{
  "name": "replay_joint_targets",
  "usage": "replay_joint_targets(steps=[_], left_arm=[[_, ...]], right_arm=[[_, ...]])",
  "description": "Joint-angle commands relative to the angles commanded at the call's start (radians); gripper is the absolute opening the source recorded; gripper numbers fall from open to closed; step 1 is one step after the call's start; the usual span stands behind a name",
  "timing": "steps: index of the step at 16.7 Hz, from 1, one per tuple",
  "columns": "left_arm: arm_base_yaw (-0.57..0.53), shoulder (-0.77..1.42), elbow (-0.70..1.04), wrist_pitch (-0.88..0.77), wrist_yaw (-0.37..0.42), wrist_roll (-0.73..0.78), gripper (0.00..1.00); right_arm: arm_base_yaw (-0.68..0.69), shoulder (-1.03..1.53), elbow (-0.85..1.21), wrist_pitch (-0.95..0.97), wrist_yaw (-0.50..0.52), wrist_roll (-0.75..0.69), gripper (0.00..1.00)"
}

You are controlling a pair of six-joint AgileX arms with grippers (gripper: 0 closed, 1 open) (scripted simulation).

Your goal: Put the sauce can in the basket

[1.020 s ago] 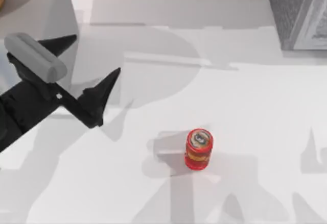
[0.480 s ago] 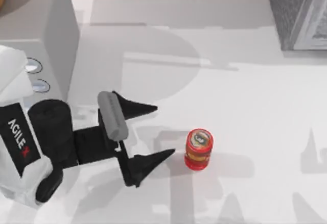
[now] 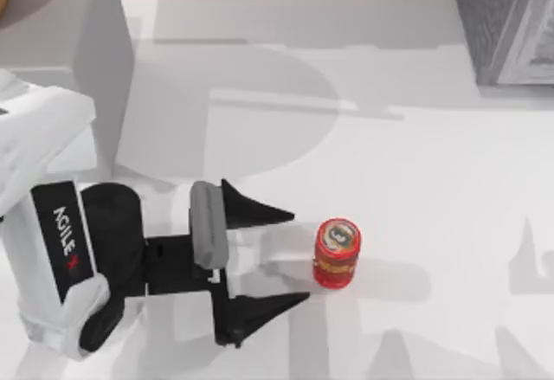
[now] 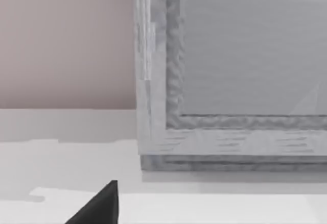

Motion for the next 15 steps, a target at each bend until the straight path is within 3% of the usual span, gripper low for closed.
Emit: replay_joint_targets(steps=[5,12,15], left_arm=[[-0.010,0.002,0.010,-0.005,-0.013,-0.005,1.00],[-0.170,0.067,0.164,-0.049,-0.166,-0.058,1.00],[-0.188,0.074,0.181,-0.054,-0.184,-0.063,1.00]], right_arm=[[0.000,0.000,0.000,0.000,0.000,0.000,1.00],[0.000,0.000,0.000,0.000,0.000,0.000,1.00],[0.000,0.000,0.000,0.000,0.000,0.000,1.00]])
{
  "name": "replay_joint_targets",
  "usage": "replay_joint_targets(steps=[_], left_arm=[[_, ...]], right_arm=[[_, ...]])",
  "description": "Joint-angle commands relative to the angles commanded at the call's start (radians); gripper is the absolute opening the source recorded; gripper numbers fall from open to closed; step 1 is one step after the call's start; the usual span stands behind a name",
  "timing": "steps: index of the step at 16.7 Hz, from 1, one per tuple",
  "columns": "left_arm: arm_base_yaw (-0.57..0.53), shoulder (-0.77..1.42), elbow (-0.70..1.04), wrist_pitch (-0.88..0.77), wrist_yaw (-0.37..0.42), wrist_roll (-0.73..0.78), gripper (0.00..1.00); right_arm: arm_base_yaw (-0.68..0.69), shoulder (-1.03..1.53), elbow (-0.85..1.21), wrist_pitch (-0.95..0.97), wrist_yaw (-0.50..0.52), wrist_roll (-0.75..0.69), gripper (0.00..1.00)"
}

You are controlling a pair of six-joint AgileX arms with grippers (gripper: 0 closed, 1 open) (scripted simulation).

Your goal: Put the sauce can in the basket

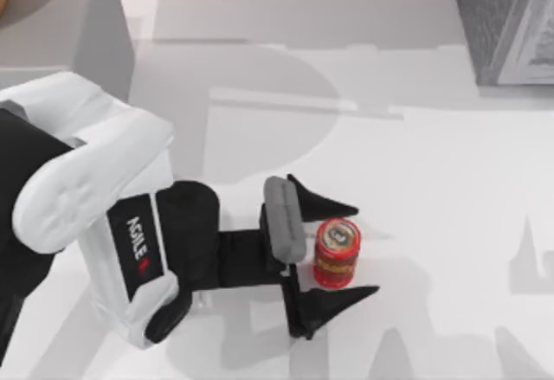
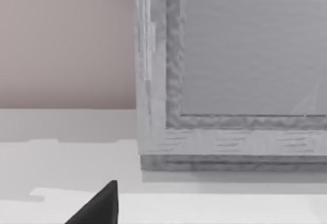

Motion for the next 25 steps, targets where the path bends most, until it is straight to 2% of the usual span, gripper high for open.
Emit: replay_joint_targets(steps=[2,15,25], left_arm=[[0.000,0.000,0.000,0.000,0.000,0.000,1.00],[0.000,0.000,0.000,0.000,0.000,0.000,0.02],[0.002,-0.001,-0.001,0.000,0.000,0.001,0.00]], right_arm=[[0.000,0.000,0.000,0.000,0.000,0.000,1.00],[0.000,0.000,0.000,0.000,0.000,0.000,1.00],[0.000,0.000,0.000,0.000,0.000,0.000,1.00]])
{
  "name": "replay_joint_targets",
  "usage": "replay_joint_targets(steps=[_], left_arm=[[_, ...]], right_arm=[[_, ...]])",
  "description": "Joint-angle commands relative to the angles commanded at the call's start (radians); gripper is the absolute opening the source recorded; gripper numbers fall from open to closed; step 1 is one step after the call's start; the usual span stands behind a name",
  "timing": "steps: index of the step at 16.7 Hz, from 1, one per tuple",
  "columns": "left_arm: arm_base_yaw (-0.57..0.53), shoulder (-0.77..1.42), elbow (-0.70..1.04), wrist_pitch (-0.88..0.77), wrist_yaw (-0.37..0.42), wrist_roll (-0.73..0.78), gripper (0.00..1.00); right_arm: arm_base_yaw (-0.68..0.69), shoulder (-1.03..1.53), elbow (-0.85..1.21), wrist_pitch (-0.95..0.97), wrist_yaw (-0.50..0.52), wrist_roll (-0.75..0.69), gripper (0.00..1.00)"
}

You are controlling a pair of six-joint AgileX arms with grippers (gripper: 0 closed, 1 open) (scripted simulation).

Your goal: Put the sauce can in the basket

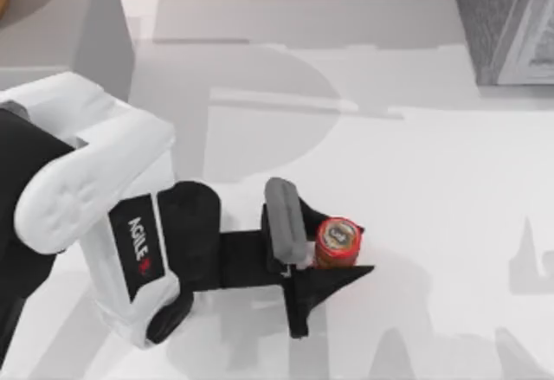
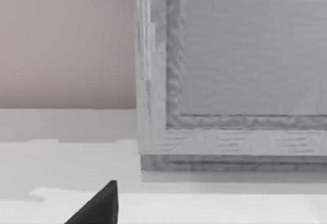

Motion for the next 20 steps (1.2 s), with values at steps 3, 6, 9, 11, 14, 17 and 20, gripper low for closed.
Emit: replay_joint_targets(steps=[3,6,9,11,14,17,20], left_arm=[[0.023,-0.060,-0.015,-0.026,0.033,-0.013,0.00],[0.086,-0.210,-0.057,-0.091,0.107,-0.053,0.00],[0.184,-0.430,-0.120,-0.186,0.209,-0.118,0.00],[0.263,-0.607,-0.172,-0.261,0.289,-0.173,0.00],[0.392,-0.900,-0.258,-0.383,0.419,-0.264,0.00],[0.523,-1.213,-0.346,-0.508,0.551,-0.359,0.00],[0.649,-1.526,-0.431,-0.628,0.677,-0.452,0.00]], right_arm=[[0.000,0.000,0.000,0.000,0.000,0.000,1.00],[0.000,0.000,0.000,0.000,0.000,0.000,1.00],[0.000,0.000,0.000,0.000,0.000,0.000,1.00],[0.000,0.000,0.000,0.000,0.000,0.000,1.00],[0.000,0.000,0.000,0.000,0.000,0.000,1.00],[0.000,0.000,0.000,0.000,0.000,0.000,1.00],[0.000,0.000,0.000,0.000,0.000,0.000,1.00]])
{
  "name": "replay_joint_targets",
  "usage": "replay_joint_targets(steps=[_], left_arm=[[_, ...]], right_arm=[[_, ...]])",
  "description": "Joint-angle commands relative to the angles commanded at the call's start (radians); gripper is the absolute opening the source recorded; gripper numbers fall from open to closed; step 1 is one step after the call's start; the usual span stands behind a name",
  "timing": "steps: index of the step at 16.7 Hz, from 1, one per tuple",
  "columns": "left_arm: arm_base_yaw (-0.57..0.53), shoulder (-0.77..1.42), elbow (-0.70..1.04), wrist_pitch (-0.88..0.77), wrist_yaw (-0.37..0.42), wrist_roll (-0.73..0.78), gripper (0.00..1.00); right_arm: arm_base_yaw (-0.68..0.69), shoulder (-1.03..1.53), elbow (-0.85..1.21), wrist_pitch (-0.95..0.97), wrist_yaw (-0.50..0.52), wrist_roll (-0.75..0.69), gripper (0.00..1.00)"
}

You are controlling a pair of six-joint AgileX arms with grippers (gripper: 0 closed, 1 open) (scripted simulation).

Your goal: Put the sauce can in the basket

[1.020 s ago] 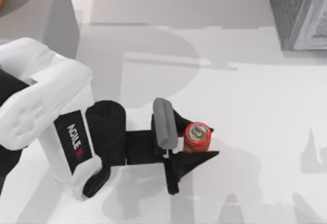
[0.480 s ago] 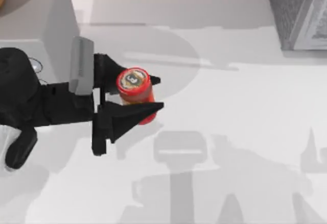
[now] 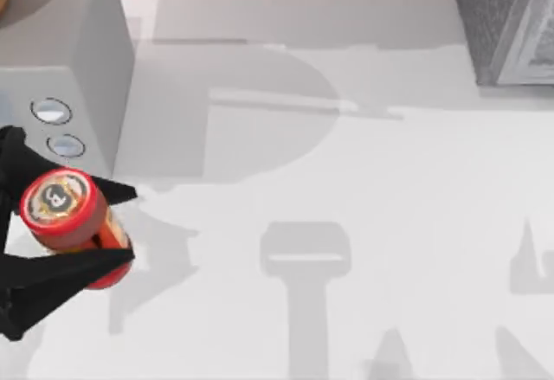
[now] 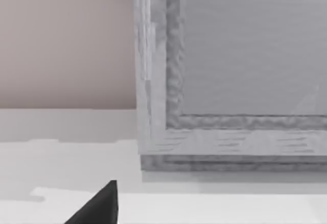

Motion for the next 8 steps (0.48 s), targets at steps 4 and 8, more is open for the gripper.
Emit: replay_joint_targets(steps=[4,8], left_arm=[[0.146,-0.371,-0.098,-0.136,0.142,-0.113,0.00],[0.248,-0.620,-0.166,-0.225,0.236,-0.196,0.00]], right_arm=[[0.000,0.000,0.000,0.000,0.000,0.000,1.00],[0.000,0.000,0.000,0.000,0.000,0.000,1.00]])
